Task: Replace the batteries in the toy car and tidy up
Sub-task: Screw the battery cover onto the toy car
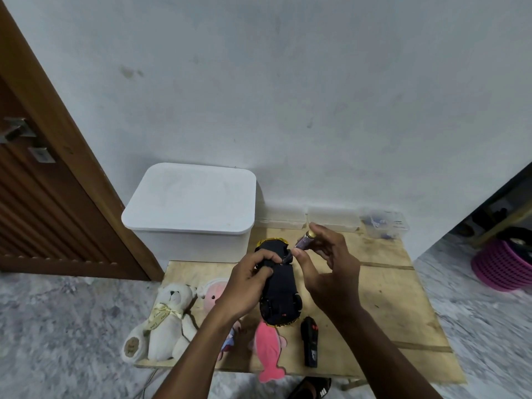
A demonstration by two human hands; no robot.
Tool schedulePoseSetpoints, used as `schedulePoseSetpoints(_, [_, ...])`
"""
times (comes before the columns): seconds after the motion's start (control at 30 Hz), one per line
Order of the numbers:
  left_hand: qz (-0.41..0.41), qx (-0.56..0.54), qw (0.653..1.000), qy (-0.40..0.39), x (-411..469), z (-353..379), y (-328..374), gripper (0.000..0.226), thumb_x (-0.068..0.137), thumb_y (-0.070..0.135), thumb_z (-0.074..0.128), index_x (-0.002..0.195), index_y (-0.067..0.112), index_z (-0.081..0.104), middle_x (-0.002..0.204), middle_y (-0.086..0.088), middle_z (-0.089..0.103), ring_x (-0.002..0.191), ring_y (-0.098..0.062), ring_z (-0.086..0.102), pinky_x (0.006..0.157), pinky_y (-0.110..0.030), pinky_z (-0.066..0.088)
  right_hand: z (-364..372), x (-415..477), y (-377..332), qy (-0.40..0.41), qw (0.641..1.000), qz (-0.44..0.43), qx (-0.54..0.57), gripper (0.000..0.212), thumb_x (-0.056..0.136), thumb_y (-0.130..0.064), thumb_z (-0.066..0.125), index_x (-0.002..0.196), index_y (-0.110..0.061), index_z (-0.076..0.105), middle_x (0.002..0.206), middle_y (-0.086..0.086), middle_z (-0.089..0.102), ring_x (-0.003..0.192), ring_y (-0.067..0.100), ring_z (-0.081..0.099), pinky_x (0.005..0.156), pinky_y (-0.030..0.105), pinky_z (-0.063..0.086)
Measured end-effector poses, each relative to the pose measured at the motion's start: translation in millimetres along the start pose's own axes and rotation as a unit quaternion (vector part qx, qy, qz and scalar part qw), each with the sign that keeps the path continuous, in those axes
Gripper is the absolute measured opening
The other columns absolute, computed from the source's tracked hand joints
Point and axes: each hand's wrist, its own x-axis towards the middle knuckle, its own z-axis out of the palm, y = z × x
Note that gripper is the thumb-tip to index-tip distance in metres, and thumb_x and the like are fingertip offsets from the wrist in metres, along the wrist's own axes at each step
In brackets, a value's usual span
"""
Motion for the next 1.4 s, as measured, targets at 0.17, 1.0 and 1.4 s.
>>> schedulePoseSetpoints(0.17, [-0.014, -0.042, 0.999, 0.0, -3, 2, 3, 0.041, 0.097, 0.002, 0.05, 0.108, 0.039, 0.065, 0.12, 0.0, 0.06, 0.104, -0.029, 0.067, 0.067, -0.032, 0.057, -1, -1, -1, 0.01, 0.996, 0.091, 0.012, 0.059, 0.078, 0.001, 0.08, 0.127, -0.021, 0.055, 0.095, -0.017, 0.069, 0.089, 0.006, 0.07, 0.081, 0.031, 0.06])
schedulePoseSetpoints(1.0, [0.023, -0.031, 0.998, 0.041, 9, -1, 12, 0.053, 0.098, 0.011, 0.061, 0.135, 0.047, 0.053, 0.123, 0.017, 0.061, 0.116, -0.007, 0.059, 0.089, -0.033, 0.062, 3, -30, 9, -0.262, 0.918, 0.297, 0.03, 0.086, 0.056, -0.048, 0.092, 0.124, -0.051, 0.039, 0.112, -0.018, 0.067, 0.096, -0.007, 0.065, 0.073, 0.006, 0.049])
schedulePoseSetpoints(1.4, [-0.021, -0.095, 0.995, 0.005, 11, -8, 15, 0.069, 0.094, 0.013, 0.07, 0.147, 0.047, 0.043, 0.125, 0.002, 0.064, 0.09, -0.011, 0.072, 0.065, -0.034, 0.061, -4, -26, 12, -0.221, 0.905, 0.356, 0.066, 0.082, 0.06, -0.023, 0.09, 0.127, -0.041, 0.046, 0.099, -0.013, 0.067, 0.089, 0.003, 0.068, 0.068, 0.013, 0.053])
